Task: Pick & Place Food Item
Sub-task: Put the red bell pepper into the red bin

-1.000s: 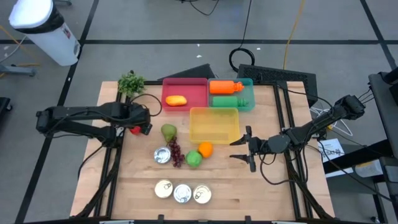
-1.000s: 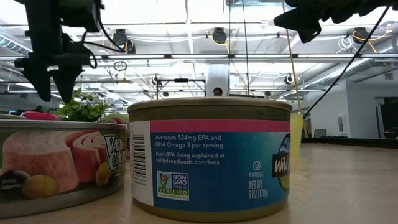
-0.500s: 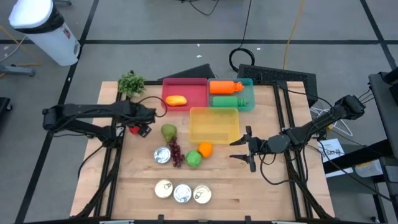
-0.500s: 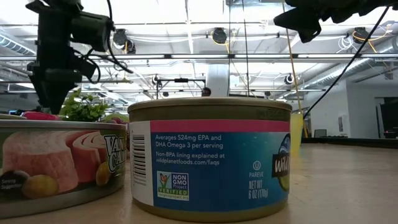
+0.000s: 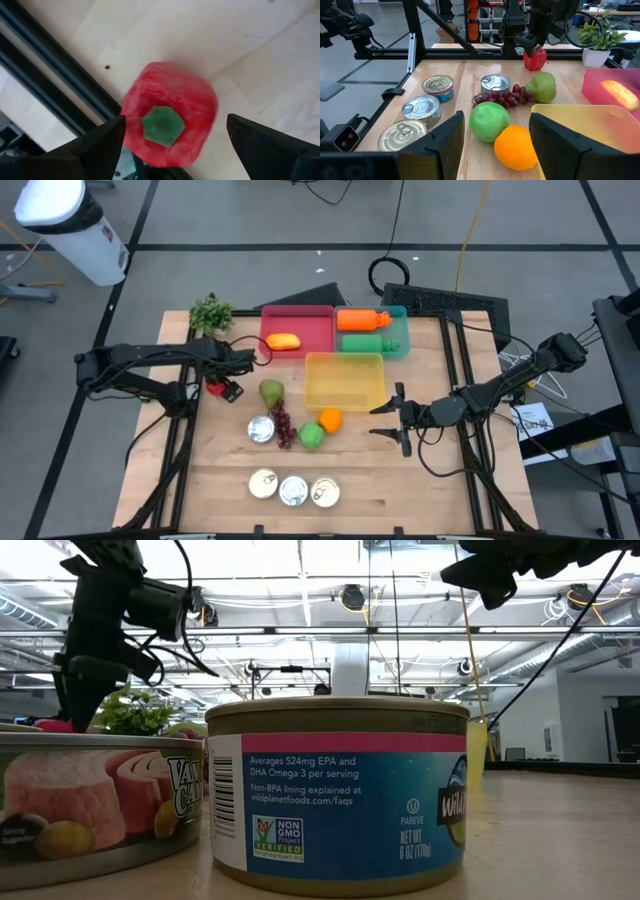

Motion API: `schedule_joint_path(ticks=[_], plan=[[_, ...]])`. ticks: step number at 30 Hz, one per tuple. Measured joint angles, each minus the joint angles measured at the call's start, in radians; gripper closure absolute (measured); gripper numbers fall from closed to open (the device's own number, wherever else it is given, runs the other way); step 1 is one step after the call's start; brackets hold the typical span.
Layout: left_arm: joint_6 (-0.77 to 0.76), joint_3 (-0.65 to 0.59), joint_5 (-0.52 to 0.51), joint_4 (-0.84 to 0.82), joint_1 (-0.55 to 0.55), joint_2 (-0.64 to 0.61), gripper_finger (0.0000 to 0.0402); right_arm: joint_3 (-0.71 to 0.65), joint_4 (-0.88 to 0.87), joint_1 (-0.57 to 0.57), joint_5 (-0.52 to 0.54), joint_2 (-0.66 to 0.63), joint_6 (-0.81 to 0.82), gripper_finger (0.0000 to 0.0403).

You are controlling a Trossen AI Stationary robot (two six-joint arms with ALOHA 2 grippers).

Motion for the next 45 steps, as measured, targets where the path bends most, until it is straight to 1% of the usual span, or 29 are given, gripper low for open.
schedule_joint_path(ticks=[8, 14, 24, 27, 30, 35, 36, 40, 43, 45], plan=[[-0.013, -0.008, -0.019, -0.035, 0.006, -0.002, 0.0050, 0.000, 0.000, 0.000, 0.000, 0.000, 0.008, 0.0196], [0.026, -0.080, -0.035, 0.055, 0.006, -0.002, 0.0050, 0.000, 0.000, 0.000, 0.000, 0.000, 0.008, 0.0195], [0.033, -0.079, -0.029, 0.064, 0.002, -0.002, 0.0050, 0.000, 0.001, 0.000, 0.000, 0.000, 0.008, 0.0195], [0.045, -0.079, -0.012, 0.070, 0.002, -0.002, 0.0052, 0.000, 0.001, 0.000, 0.000, 0.000, 0.008, 0.0195], [0.052, -0.078, 0.013, 0.095, 0.002, -0.002, 0.0072, 0.000, 0.001, 0.000, 0.000, 0.000, 0.008, 0.0195], [0.039, -0.074, 0.095, 0.162, 0.002, -0.004, 0.0133, 0.000, 0.001, 0.000, 0.000, 0.000, 0.008, 0.0195], [0.031, -0.074, 0.098, 0.169, 0.002, -0.004, 0.0137, 0.000, 0.001, 0.000, 0.000, 0.000, 0.008, 0.0195], [-0.006, -0.074, 0.086, 0.178, 0.002, -0.004, 0.0137, 0.000, 0.001, 0.000, 0.000, 0.000, 0.008, 0.0195], [0.025, -0.075, 0.065, 0.197, 0.003, -0.004, 0.0110, 0.000, 0.001, 0.000, 0.000, 0.000, 0.008, 0.0195], [0.017, -0.075, 0.051, 0.204, 0.002, -0.004, 0.0096, 0.000, 0.001, 0.000, 0.000, 0.000, 0.008, 0.0195]])
